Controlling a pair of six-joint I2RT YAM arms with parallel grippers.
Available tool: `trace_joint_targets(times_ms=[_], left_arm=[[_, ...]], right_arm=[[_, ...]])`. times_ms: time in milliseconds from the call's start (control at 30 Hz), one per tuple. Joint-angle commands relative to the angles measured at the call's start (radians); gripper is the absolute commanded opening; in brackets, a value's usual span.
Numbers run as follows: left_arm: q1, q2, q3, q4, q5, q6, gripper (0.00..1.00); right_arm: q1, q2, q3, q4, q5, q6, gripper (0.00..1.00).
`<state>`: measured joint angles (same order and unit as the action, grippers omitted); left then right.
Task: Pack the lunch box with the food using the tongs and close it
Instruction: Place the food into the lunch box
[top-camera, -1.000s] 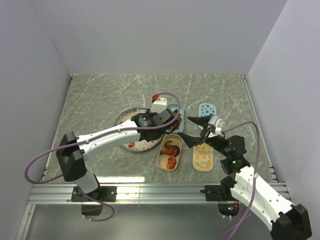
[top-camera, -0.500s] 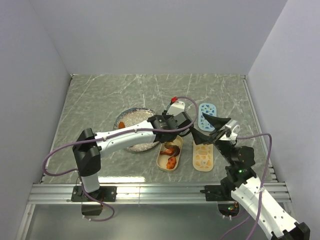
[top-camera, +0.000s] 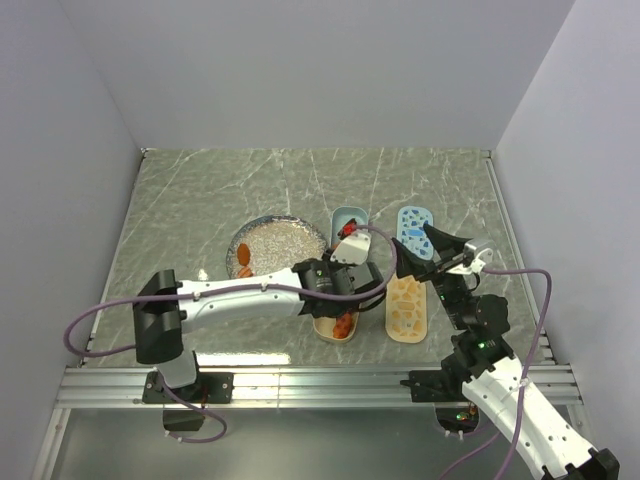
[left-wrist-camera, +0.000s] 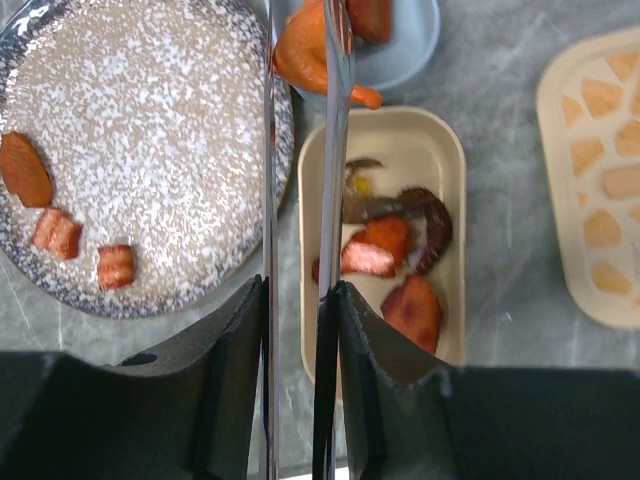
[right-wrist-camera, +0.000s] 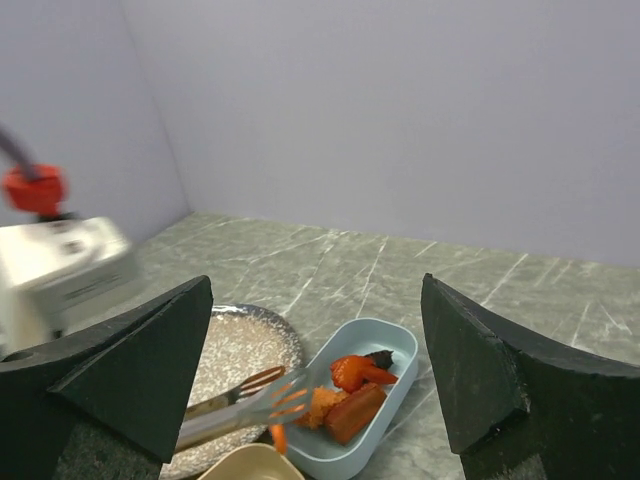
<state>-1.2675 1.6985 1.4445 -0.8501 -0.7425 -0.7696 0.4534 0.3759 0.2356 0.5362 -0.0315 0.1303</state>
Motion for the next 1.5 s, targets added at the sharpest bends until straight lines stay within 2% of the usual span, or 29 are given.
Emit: trace_joint_targets(times_ms=[0,200,333,467,667,867,967,1100,1200,1467], left_arm=[[-0.061,-0.086,-0.015,-0.020,-0.057,-0.065,0.27],[-0.142,-0.106,-0.015,-0.132,-0.098,-0.171,0.27],[-0.177,-0.128,-0.071,-0.174,-0.092,-0.258,0.27],[-0.272,-0.131,-0.099,-0.201,-0.080,-0.335,0.26],[-0.358,-0.100,-0.070,-0.228,-0.095,-0.373,0.27],[-0.369,-0.088,-0.073,-0.239,-0.100,-0.399,0.28],[-0.371,-0.080,-0.070,-0.265,-0.104,-0.424,0.31],[-0.371,-0.069,-0.058,-0.285,-0.118,-0.438,0.51],[-0.371,-0.068,-0.049,-0.290,-0.127,-0.438,0.55],[-0.371,-0.094,-0.036,-0.316,-0.175,-0.464,0.56]], right_arm=[[-0.005,0.004,-0.004,0.013,0.058,0.017,0.92],[-0.009,0.009,-0.007,0.015,0.077,0.023,0.92],[-0.012,0.014,-0.010,0.019,0.085,0.029,0.92],[-0.016,0.015,-0.016,0.024,0.094,0.031,0.92],[-0.016,0.012,-0.019,0.022,0.091,0.037,0.92],[-0.018,0.003,-0.021,0.013,0.079,0.042,0.92],[-0.018,0.001,-0.022,0.011,0.076,0.043,0.92],[-0.018,0.008,-0.018,0.013,0.071,0.043,0.92],[-0.019,0.012,-0.019,0.015,0.070,0.043,0.92],[-0.019,0.008,-0.021,0.016,0.073,0.045,0.92]])
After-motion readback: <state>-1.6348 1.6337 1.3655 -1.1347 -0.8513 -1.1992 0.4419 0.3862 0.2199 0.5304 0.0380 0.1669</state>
